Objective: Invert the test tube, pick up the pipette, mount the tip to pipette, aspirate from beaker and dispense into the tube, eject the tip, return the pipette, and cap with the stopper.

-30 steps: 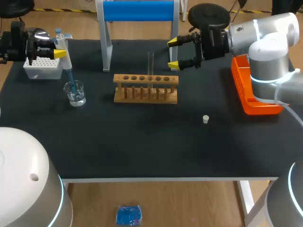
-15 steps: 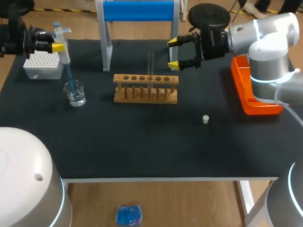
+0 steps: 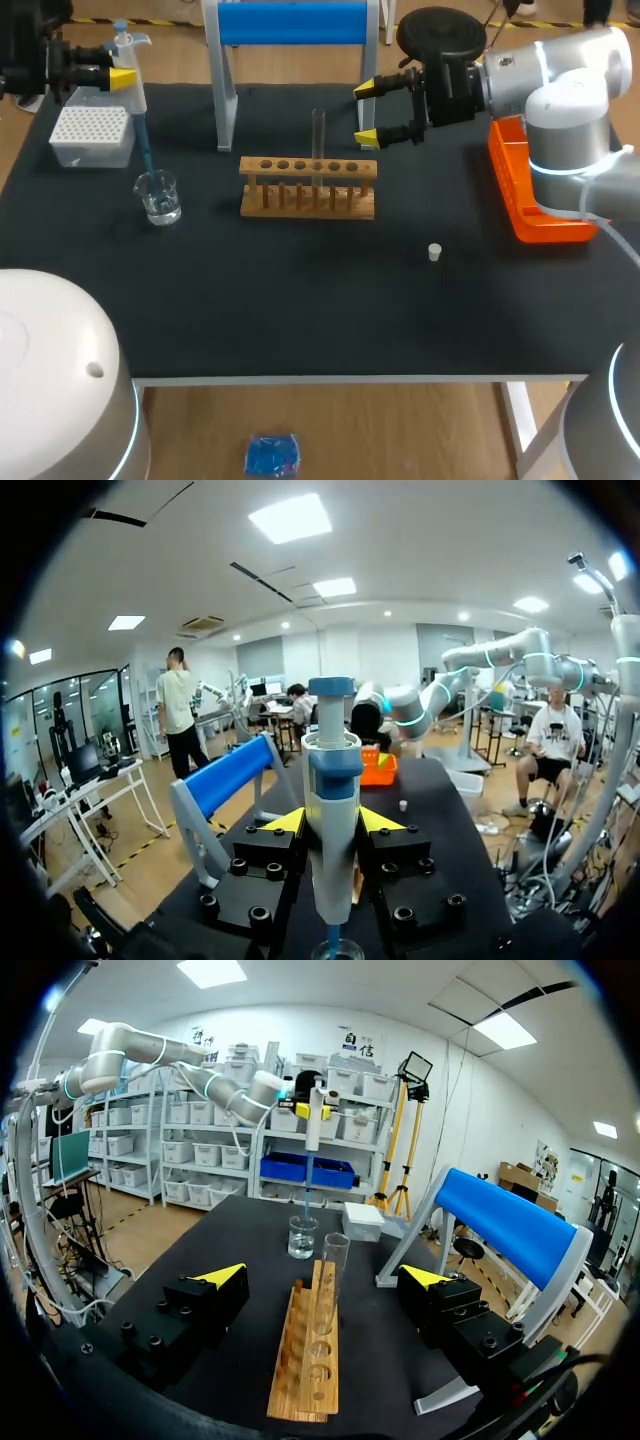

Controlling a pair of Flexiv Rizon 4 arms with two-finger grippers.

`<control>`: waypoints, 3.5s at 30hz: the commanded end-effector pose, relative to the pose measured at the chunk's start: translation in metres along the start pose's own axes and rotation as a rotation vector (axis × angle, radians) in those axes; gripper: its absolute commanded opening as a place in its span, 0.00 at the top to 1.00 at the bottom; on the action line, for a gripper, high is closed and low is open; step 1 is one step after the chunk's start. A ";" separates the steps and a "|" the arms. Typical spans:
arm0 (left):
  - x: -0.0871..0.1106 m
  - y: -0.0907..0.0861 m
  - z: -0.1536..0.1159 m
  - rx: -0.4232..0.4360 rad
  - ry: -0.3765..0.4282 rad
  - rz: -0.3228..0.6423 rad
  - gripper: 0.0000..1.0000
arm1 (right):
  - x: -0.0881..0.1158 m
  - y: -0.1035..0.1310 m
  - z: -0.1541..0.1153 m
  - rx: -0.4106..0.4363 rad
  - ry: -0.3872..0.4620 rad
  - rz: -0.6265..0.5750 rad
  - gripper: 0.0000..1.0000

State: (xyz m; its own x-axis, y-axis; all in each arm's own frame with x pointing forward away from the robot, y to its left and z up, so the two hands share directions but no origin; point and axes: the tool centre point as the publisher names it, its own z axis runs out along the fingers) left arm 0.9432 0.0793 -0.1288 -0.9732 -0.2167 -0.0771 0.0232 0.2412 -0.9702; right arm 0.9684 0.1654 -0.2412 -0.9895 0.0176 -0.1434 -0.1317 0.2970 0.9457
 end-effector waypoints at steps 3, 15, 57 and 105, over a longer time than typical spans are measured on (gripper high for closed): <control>0.008 -0.020 -0.001 -0.023 -0.019 0.010 1.00 | 0.000 0.000 0.001 0.000 0.000 -0.001 0.00; 0.012 -0.051 -0.001 -0.013 -0.013 0.043 1.00 | 0.000 0.000 0.001 0.000 0.000 -0.001 0.00; -0.007 -0.184 0.184 0.059 0.236 -0.057 1.00 | 0.000 0.000 0.001 0.000 0.000 -0.001 0.00; -0.007 -0.192 0.234 0.080 0.272 -0.061 1.00 | 0.000 0.000 0.001 0.000 0.000 -0.001 0.00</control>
State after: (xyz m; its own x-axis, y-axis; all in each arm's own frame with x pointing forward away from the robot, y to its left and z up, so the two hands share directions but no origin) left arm 0.9991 -0.1868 0.0031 -0.9987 0.0367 0.0360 -0.0299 0.1560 -0.9873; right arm 0.9685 0.1657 -0.2413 -0.9895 0.0175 -0.1434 -0.1318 0.2967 0.9458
